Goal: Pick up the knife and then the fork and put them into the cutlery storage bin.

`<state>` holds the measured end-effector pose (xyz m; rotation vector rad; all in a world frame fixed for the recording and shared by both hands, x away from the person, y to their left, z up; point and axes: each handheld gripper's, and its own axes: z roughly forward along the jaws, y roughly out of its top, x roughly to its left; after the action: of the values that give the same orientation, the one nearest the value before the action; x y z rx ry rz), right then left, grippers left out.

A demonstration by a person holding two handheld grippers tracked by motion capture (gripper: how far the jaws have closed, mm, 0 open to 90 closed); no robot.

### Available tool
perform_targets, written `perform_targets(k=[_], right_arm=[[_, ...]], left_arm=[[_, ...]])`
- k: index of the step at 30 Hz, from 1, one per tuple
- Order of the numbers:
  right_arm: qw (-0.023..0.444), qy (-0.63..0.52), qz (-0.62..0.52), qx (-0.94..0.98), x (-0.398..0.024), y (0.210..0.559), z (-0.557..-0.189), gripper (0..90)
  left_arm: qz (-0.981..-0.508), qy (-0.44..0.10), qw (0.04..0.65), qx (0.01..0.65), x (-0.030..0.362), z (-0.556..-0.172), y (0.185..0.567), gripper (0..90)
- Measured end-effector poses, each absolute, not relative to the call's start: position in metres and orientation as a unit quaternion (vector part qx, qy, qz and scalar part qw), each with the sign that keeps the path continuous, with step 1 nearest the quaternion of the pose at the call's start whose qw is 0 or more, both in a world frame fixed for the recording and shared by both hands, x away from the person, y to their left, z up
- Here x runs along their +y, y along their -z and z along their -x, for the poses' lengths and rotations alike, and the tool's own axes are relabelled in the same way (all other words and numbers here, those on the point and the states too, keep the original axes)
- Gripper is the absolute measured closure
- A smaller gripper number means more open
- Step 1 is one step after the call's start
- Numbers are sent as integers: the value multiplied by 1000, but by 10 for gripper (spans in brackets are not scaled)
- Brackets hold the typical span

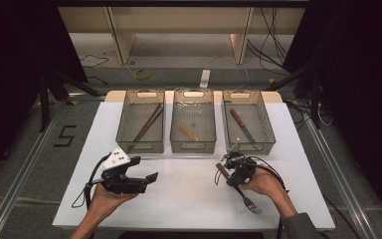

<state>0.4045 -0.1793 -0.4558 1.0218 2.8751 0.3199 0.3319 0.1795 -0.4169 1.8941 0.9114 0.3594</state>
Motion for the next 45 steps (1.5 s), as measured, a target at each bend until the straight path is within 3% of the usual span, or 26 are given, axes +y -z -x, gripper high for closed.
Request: perform_targets(k=[18,45], right_arm=[[30,-91,-334,938,-177,455,-408,767],[46,-94,-302,947,-175,452,-406,774]], left_arm=[[-778,-148,482,374,178,-332,417,154],[-778,-149,482,374,179,-332,417,154]])
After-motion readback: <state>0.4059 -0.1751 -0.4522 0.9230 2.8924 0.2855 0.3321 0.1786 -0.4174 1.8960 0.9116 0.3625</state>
